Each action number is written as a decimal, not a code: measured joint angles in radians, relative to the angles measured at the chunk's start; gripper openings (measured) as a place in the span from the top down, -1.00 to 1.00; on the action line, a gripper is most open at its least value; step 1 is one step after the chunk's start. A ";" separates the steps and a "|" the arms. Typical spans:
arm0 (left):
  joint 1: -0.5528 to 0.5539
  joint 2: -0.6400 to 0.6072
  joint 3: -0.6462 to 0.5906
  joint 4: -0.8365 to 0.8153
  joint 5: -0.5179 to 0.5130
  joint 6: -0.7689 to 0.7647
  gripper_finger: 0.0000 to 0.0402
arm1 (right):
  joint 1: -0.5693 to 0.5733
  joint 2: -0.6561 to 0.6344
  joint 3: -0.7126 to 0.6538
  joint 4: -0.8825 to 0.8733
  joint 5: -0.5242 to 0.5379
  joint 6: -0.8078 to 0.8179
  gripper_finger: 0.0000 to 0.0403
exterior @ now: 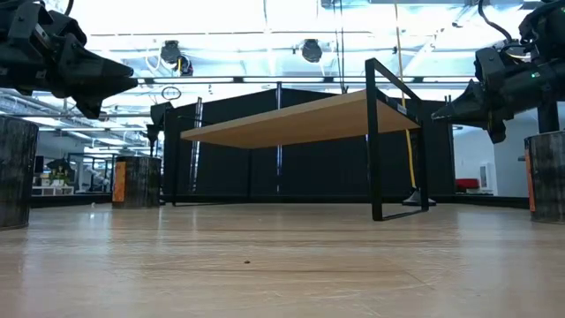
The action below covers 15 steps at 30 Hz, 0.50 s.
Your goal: Pick & Place candle stick holders
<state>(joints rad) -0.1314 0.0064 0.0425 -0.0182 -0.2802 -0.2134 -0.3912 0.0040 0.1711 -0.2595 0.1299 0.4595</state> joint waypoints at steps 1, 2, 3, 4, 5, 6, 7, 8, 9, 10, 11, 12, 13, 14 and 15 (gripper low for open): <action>0.000 0.000 0.000 0.000 0.000 0.000 0.40 | 0.000 0.000 0.000 0.000 0.000 0.000 0.98; 0.000 0.000 0.000 0.000 0.000 0.000 0.40 | 0.000 0.000 0.000 0.000 0.000 0.000 0.98; 0.000 0.000 0.000 0.000 0.000 0.000 0.40 | 0.000 0.000 0.000 0.000 0.000 0.000 0.98; 0.000 0.000 0.000 0.000 0.000 0.000 0.40 | 0.000 0.000 0.000 0.000 0.000 0.000 0.98; 0.000 0.000 0.000 0.000 0.000 0.000 0.40 | 0.000 0.000 0.000 0.000 0.000 0.000 0.98; 0.000 0.000 0.000 0.000 0.000 0.000 0.40 | 0.000 0.000 0.000 0.000 0.000 0.000 0.98; 0.000 0.000 0.000 0.000 0.000 0.000 0.40 | 0.000 0.000 0.000 0.000 0.000 0.000 0.98; 0.000 0.000 0.000 0.000 0.000 0.000 0.40 | 0.000 0.000 0.000 0.000 0.000 0.000 0.98; 0.000 0.000 0.000 0.000 0.000 0.000 0.40 | 0.000 0.000 0.000 0.000 0.000 0.000 0.98; 0.000 0.000 0.000 0.000 0.000 0.000 0.40 | 0.000 0.000 0.000 0.000 0.000 0.000 0.98; 0.000 0.000 0.000 0.001 -0.004 0.000 0.40 | 0.000 0.000 0.000 0.000 0.000 0.000 0.98; 0.000 0.000 0.000 0.002 -0.016 0.000 0.40 | 0.000 0.000 0.000 0.000 0.000 0.000 0.98; 0.000 0.000 0.000 0.005 -0.034 0.000 0.40 | 0.000 0.000 0.000 0.000 0.000 0.000 0.98; 0.000 0.000 0.000 0.013 -0.049 0.000 0.40 | 0.000 0.000 0.000 0.001 0.000 0.000 0.98; 0.000 0.000 0.000 0.025 -0.060 -0.004 0.40 | 0.000 0.000 0.000 0.001 0.000 0.000 0.98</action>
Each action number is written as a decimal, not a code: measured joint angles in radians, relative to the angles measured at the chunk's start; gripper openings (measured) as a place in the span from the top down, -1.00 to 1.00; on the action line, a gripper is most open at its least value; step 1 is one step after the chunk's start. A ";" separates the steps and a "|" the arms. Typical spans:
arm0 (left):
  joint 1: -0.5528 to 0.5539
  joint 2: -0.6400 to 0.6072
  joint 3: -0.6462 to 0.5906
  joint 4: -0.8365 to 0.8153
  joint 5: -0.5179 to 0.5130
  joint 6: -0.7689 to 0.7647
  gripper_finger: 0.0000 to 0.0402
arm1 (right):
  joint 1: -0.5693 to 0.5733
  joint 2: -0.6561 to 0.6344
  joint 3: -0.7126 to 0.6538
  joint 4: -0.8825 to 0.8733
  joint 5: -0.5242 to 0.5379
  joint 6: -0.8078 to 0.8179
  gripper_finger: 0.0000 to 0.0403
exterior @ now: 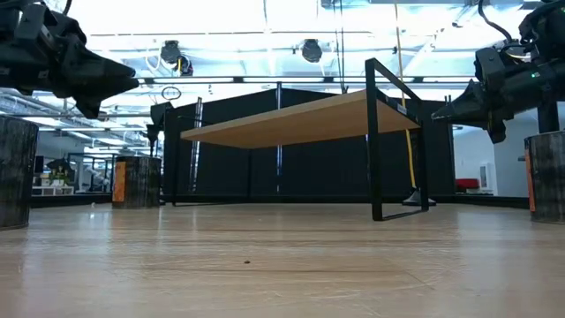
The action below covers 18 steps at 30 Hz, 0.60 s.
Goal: Pick & Place candle stick holders
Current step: Put the top right black candle holder on the shelf
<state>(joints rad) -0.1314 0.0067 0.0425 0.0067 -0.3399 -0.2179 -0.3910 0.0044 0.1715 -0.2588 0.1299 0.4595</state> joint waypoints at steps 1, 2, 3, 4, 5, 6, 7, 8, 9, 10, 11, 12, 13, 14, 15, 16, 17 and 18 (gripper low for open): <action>0.000 0.000 0.000 0.020 -0.007 -0.006 0.40 | 0.000 0.000 0.000 0.000 0.000 0.000 0.98; 0.000 0.000 0.000 0.042 -0.010 -0.016 0.40 | 0.000 0.000 0.000 0.000 0.001 0.000 0.98; 0.000 0.000 0.000 0.065 -0.010 -0.026 0.40 | 0.000 0.000 0.000 0.000 0.001 0.000 0.98; 0.000 0.000 0.000 0.088 -0.010 -0.029 0.40 | 0.000 0.000 0.000 0.003 0.000 0.005 0.98; 0.000 0.000 0.000 0.109 -0.011 -0.029 0.40 | 0.000 0.000 0.000 0.010 0.000 0.016 0.98; 0.000 0.000 0.000 0.133 -0.016 -0.027 0.40 | 0.000 0.000 0.000 0.018 0.000 0.032 0.98; 0.000 0.000 0.000 0.154 -0.021 -0.024 0.40 | 0.000 0.000 0.000 0.026 0.000 0.051 0.98; 0.000 0.000 0.000 0.170 -0.021 -0.023 0.40 | 0.000 0.000 0.000 0.035 0.000 0.069 0.98; 0.000 0.000 0.000 0.181 -0.021 -0.022 0.40 | 0.000 0.000 0.000 0.046 0.000 0.089 0.98; 0.000 0.000 0.000 0.187 -0.020 -0.023 0.40 | 0.000 0.000 0.000 0.063 0.000 0.106 0.98; 0.000 0.000 0.000 0.189 -0.015 -0.022 0.40 | 0.000 0.000 0.000 0.078 0.000 0.120 0.98; 0.000 0.000 0.000 0.189 -0.003 -0.020 0.40 | 0.000 0.000 0.000 0.088 0.000 0.128 0.98; 0.000 0.000 0.000 0.187 0.010 -0.016 0.40 | 0.000 0.000 0.000 0.096 0.000 0.130 0.98; 0.000 0.000 0.000 0.184 0.024 -0.006 0.40 | 0.000 0.000 0.000 0.105 0.000 0.130 0.98; 0.000 0.000 0.000 0.180 0.035 0.006 0.40 | 0.000 0.000 0.000 0.118 0.000 0.131 0.98; 0.000 0.000 0.000 0.177 0.044 0.018 0.40 | 0.000 0.000 0.000 0.132 0.000 0.131 0.98; 0.000 0.000 0.000 0.177 0.050 0.031 0.40 | 0.000 0.000 0.000 0.141 0.000 0.131 0.98; 0.000 0.000 0.000 0.177 0.051 0.041 0.40 | 0.000 0.000 0.000 0.145 0.000 0.131 0.98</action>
<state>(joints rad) -0.1314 0.0067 0.0426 0.1841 -0.2890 -0.1765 -0.3910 0.0044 0.1711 -0.1137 0.1299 0.5905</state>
